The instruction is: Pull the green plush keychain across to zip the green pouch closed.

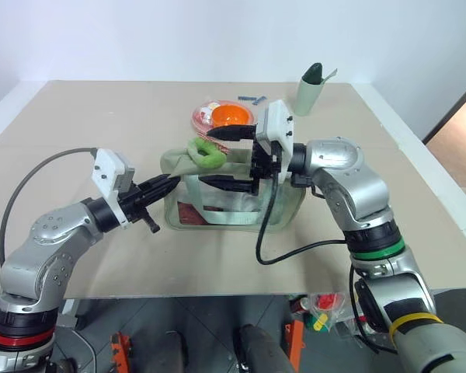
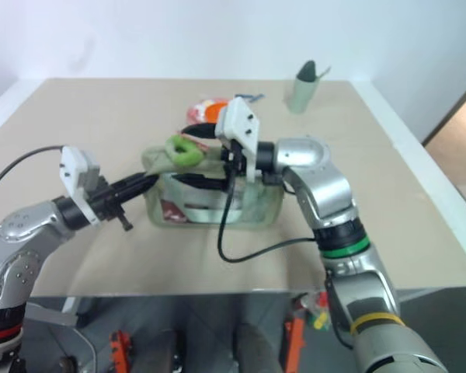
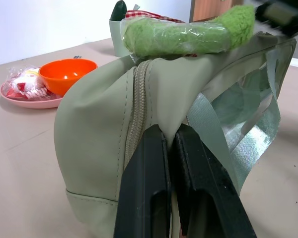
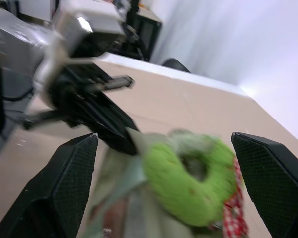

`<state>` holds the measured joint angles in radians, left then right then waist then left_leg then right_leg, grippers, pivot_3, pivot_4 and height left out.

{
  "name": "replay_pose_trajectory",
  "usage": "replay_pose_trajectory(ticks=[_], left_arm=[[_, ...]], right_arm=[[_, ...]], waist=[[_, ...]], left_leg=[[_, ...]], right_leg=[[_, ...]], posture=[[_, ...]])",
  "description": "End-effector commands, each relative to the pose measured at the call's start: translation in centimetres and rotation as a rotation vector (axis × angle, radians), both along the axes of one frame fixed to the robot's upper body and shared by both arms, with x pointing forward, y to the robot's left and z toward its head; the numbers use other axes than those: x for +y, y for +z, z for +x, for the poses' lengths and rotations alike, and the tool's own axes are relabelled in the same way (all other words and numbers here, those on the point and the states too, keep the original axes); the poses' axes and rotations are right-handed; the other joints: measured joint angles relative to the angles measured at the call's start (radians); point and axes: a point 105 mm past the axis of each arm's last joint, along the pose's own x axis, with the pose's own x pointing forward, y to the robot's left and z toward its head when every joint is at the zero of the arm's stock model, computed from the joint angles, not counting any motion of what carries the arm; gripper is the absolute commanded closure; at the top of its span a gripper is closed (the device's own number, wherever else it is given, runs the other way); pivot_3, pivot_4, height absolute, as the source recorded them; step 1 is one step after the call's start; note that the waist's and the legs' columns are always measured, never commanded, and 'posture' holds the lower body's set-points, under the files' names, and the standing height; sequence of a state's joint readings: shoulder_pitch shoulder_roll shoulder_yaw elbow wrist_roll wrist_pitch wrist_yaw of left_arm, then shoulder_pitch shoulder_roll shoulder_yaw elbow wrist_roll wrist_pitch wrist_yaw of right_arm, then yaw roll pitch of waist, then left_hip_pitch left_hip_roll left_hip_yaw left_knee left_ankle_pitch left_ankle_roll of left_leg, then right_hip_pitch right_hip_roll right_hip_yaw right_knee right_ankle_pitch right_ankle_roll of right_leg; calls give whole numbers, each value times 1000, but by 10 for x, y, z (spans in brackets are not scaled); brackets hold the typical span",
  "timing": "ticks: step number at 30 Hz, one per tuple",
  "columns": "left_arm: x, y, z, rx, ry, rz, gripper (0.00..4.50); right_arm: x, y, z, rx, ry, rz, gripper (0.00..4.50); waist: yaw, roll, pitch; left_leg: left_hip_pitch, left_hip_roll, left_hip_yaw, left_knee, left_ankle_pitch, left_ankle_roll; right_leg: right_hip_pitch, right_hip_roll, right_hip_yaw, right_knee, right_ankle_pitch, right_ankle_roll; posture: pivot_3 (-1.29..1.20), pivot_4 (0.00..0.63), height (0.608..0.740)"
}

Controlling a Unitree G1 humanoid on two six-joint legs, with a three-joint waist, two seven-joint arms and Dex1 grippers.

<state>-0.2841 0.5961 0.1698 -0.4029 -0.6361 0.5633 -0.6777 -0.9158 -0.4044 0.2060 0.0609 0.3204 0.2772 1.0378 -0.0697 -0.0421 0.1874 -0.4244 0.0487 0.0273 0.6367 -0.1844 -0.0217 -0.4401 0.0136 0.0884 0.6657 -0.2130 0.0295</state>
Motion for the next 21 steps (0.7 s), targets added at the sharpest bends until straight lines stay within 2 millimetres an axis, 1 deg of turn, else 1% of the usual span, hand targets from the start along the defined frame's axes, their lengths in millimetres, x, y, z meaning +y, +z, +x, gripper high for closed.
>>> replay_pose_trajectory(ticks=[1,3,4,5,9,12,13,18,21], left_arm=[[-6,2,-4,-18,-14,2,4500],[-5,1,-4,-18,-8,2,4500],[-5,1,-4,-17,-6,2,4500],[-5,1,-4,-17,-4,3,4500],[-5,0,-4,-17,3,2,4500],[-6,0,-2,-17,9,0,4500],[-6,0,-2,-17,10,1,4500],[-7,0,2,-21,14,6,4500],[-6,2,7,-32,42,11,4500]], right_arm=[[2,7,2,-64,3,0,578],[2,7,2,-60,8,11,1161],[2,7,2,-58,12,16,1633],[2,7,2,-55,16,18,1890],[2,5,0,-53,27,20,3328],[2,6,-1,-57,26,25,4325],[1,6,-1,-59,24,25,4423],[-2,7,1,-64,6,30,4423],[-4,13,0,-95,-4,59,4423]], waist=[[0,0,0],[0,0,0],[0,0,0],[0,0,0],[0,0,0],[0,0,0],[0,0,0],[0,0,0],[0,0,0]], left_leg=[[0,0,0,0,0,0],[0,0,-1,0,0,0],[0,0,-1,0,0,0],[0,0,-1,0,0,0],[0,0,-1,0,0,0],[0,0,-1,0,0,0],[0,0,-1,0,0,0],[0,0,-1,0,0,0],[0,0,-1,0,0,0]], right_leg=[[0,0,-1,0,0,0],[0,0,-1,0,0,1],[0,0,-1,0,0,1],[0,0,-1,0,1,1],[0,0,-2,0,0,1],[0,0,-2,0,0,0],[0,0,-2,0,0,0],[0,0,-2,0,0,0],[0,0,-2,0,0,0]], posture=[[0,150,740],[0,150,740],[0,150,740],[0,150,740],[0,150,740],[0,150,740],[0,150,740],[0,150,740],[0,150,740]])
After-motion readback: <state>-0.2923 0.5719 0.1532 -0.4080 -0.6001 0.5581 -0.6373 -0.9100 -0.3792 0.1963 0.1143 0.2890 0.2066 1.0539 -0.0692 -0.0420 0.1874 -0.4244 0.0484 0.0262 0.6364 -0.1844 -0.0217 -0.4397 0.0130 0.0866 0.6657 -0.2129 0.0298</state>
